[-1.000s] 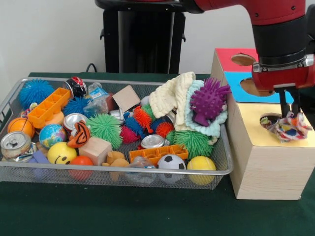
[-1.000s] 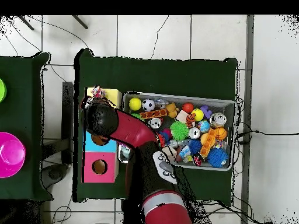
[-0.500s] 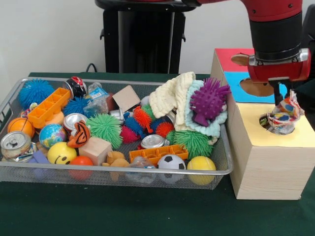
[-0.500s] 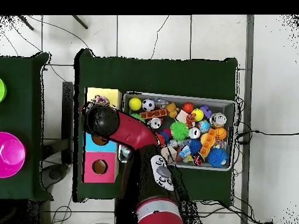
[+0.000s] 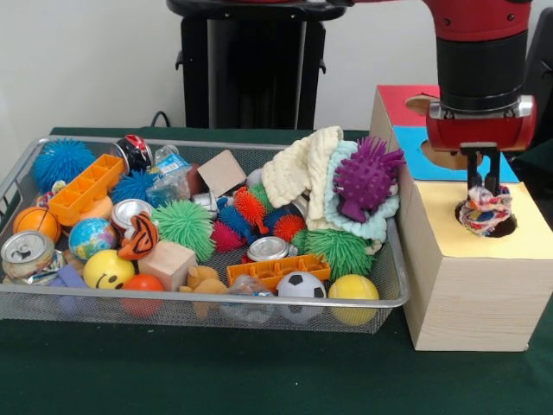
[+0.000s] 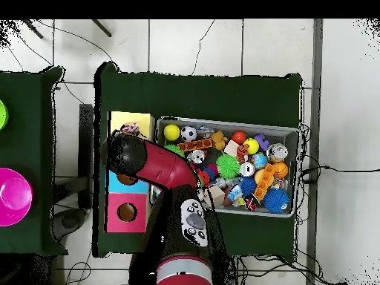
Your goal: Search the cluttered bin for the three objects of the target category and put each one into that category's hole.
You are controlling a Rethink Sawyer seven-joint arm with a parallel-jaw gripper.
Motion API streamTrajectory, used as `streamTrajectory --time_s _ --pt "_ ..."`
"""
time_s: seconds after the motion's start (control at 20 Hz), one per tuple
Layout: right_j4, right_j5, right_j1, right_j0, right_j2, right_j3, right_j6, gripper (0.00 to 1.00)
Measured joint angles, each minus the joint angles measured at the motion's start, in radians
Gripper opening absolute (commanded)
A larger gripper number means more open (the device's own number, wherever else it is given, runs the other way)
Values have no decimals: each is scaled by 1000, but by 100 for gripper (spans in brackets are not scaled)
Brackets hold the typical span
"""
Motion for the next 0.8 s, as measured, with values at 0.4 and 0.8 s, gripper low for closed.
streamTrajectory --time_s 0.4,0.8 --pt "23 -17 70 13 -27 -51 0 0" --pt "57 -74 139 26 -28 -90 0 0"
